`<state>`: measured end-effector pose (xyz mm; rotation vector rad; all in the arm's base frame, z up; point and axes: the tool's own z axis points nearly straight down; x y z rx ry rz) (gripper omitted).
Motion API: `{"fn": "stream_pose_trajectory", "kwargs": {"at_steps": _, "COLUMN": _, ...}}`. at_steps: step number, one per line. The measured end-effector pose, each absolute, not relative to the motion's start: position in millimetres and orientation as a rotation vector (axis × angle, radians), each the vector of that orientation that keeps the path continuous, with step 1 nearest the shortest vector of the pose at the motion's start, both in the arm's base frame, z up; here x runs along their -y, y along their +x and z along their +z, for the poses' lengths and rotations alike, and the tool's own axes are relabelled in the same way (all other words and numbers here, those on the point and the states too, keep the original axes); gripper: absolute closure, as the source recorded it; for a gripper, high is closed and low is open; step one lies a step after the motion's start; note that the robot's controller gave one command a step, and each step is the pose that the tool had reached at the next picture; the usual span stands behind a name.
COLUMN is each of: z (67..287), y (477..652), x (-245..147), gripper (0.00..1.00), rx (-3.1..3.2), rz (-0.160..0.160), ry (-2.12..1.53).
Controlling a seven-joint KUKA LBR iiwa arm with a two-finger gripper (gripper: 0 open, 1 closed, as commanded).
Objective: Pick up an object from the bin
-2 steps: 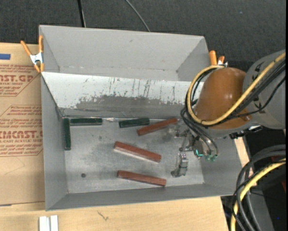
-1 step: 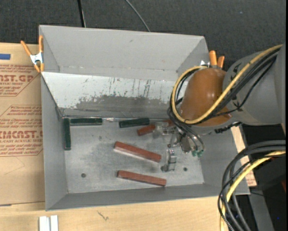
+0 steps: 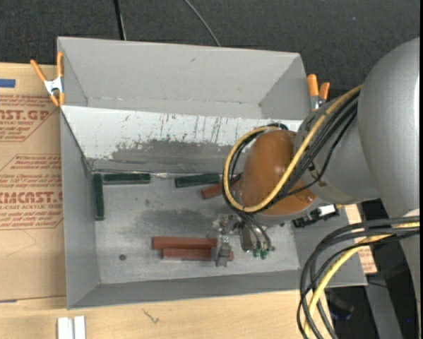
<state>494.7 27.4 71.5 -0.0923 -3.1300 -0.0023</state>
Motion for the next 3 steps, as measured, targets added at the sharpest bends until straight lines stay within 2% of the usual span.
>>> {"fn": "stream_pose_trajectory", "kwargs": {"at_steps": 1, "z": 72, "y": 494.7, "x": -27, "gripper": 1.00, "rx": 3.130, "rz": -0.002, "ry": -0.092}}
{"fn": "stream_pose_trajectory", "kwargs": {"at_steps": 2, "z": 121, "y": 499.4, "x": -32, "gripper": 1.00, "rx": 3.133, "rz": -0.001, "ry": -0.102}}
{"fn": "stream_pose_trajectory", "kwargs": {"at_steps": 3, "z": 189, "y": 498.2, "x": -34, "gripper": 1.00, "rx": 3.135, "rz": -0.001, "ry": -0.113}}
